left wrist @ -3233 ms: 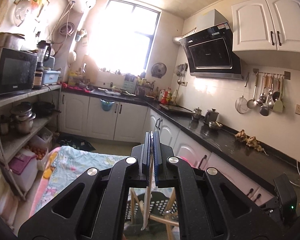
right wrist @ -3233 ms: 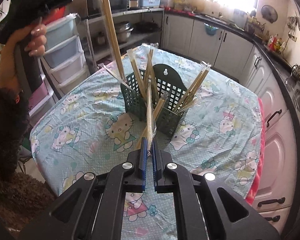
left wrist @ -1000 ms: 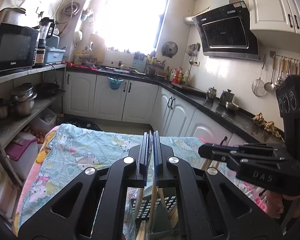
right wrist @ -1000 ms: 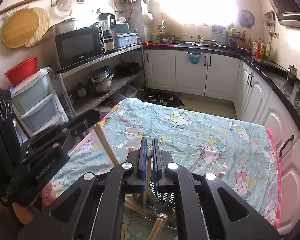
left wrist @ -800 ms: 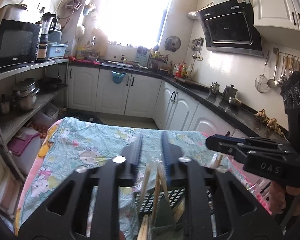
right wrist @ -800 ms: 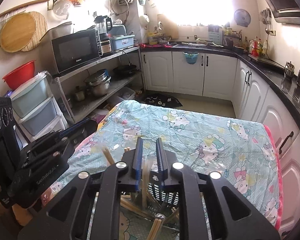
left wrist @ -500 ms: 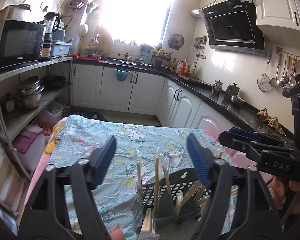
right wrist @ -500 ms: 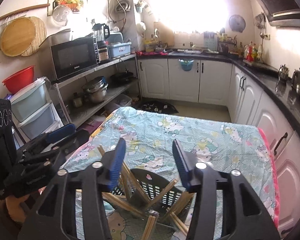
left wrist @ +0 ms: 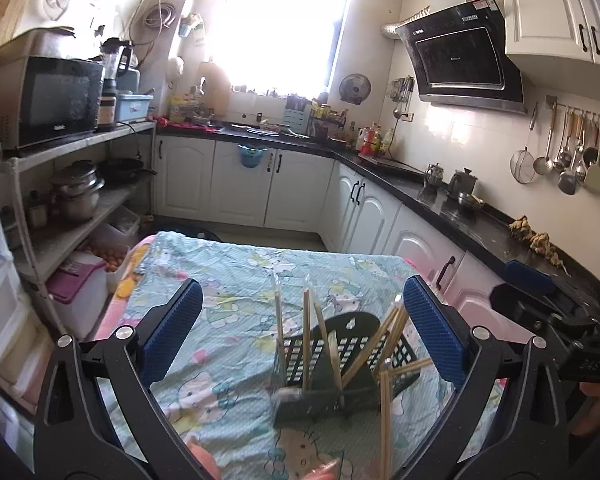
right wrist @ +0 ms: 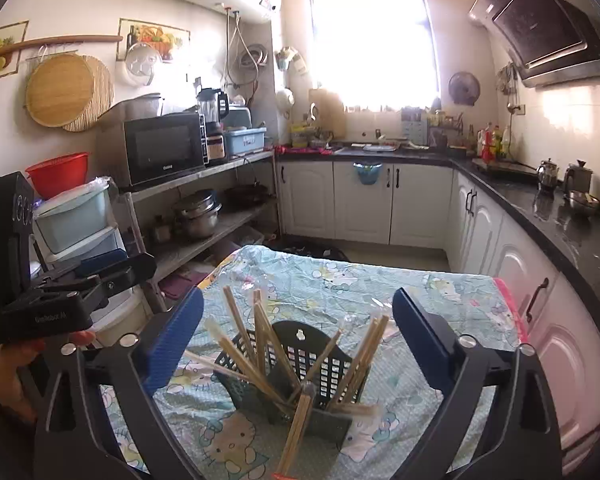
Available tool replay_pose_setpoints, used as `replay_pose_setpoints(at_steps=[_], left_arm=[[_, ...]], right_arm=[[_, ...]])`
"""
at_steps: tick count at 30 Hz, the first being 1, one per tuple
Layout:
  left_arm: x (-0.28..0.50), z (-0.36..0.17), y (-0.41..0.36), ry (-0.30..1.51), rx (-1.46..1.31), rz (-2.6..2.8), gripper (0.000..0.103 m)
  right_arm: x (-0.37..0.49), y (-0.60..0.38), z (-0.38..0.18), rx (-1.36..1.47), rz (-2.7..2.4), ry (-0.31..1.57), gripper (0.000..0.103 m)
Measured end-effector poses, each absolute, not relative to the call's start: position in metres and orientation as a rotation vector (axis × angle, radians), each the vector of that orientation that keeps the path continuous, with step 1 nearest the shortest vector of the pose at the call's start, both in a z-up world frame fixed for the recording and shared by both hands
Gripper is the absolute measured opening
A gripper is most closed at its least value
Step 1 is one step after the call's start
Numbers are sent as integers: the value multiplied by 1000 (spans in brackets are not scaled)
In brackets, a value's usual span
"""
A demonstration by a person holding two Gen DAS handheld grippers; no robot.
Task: Organize utensils
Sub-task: 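Withdraw both open tools back from the caddy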
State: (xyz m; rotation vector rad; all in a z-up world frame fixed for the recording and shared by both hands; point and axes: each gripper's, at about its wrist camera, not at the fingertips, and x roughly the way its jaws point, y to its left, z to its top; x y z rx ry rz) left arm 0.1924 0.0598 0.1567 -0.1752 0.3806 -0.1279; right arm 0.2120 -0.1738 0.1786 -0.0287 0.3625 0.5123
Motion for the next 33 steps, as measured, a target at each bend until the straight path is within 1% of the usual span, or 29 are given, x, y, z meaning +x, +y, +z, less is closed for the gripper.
replay_pose_setpoints(at_steps=[3,8,16,27,33], left_arm=[[179,152,57,394,-174,-116,93],[155,136,51,416,-165,-96,93],[126,101,46,445,-149,-59,93],[100,45,36,533,-153,-23,93],[80,23,25,495,-154,-22,93]], right_arm=[[195,-180,172,-26,494,350,96],[167,-185,155,-40,452,336,97],[141,-193,117,-26,411,359,97],[109,-194,67,-54,377,393,97],[92,-201,43,-85,316,347,97]])
